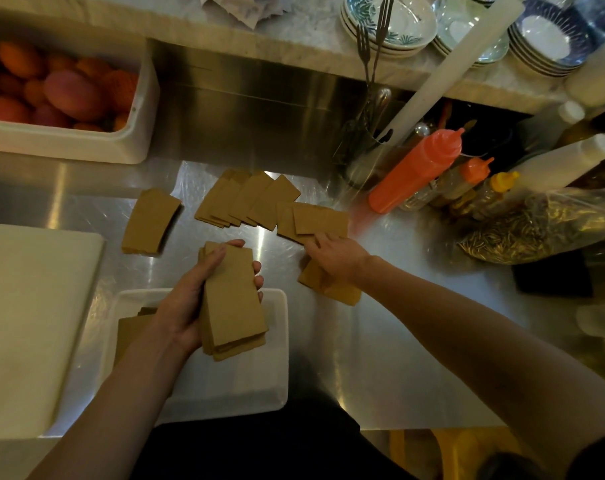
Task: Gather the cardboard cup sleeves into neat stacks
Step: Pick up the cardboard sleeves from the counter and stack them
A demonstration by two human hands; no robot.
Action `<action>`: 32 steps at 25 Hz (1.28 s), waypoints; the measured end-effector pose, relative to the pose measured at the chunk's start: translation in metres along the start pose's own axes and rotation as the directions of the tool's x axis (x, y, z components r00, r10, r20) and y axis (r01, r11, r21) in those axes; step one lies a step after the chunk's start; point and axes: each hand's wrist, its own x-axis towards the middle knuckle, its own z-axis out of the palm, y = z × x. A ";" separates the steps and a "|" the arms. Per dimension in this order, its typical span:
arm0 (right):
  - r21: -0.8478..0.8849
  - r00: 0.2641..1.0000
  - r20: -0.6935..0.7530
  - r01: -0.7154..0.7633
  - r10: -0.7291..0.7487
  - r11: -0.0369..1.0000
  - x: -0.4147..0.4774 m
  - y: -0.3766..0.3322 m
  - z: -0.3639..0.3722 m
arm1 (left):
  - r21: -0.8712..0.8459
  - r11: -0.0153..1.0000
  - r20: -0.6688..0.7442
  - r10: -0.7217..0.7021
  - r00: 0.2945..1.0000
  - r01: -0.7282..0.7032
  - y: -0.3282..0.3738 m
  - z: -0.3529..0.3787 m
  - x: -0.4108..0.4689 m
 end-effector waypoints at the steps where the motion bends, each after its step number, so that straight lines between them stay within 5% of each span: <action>1: 0.035 1.000 0.002 0.000 0.000 0.999 -0.003 0.000 -0.003 | 0.001 1.000 0.002 -0.004 1.000 0.004 -0.001 0.000 0.000; 6: 0.311 0.984 0.160 -0.121 0.074 0.943 0.005 0.019 -0.034 | -0.006 1.000 0.002 0.006 1.000 -0.006 0.001 -0.002 0.000; 10: 0.501 0.946 0.112 -0.317 0.303 0.805 0.025 0.042 -0.062 | -0.017 0.999 -0.006 0.032 0.999 -0.032 0.004 -0.003 -0.001; 19: 0.343 0.909 -0.124 -0.337 0.398 0.877 0.028 0.042 -0.038 | -0.039 0.998 -0.015 0.053 0.998 -0.053 0.012 -0.006 -0.002; 25: 0.357 0.928 -0.252 -0.172 0.273 0.918 -0.008 0.031 -0.028 | -0.025 0.999 0.029 0.034 0.999 -0.034 0.007 -0.005 -0.001; 30: 0.417 0.989 0.040 -0.149 0.145 0.897 -0.015 0.018 -0.010 | -0.015 1.000 0.027 0.025 0.999 -0.024 0.002 -0.002 -0.004; 32: 0.458 0.991 0.051 -0.134 0.125 0.879 -0.012 0.019 -0.016 | -0.006 1.000 0.023 0.025 0.999 -0.025 0.001 -0.002 -0.007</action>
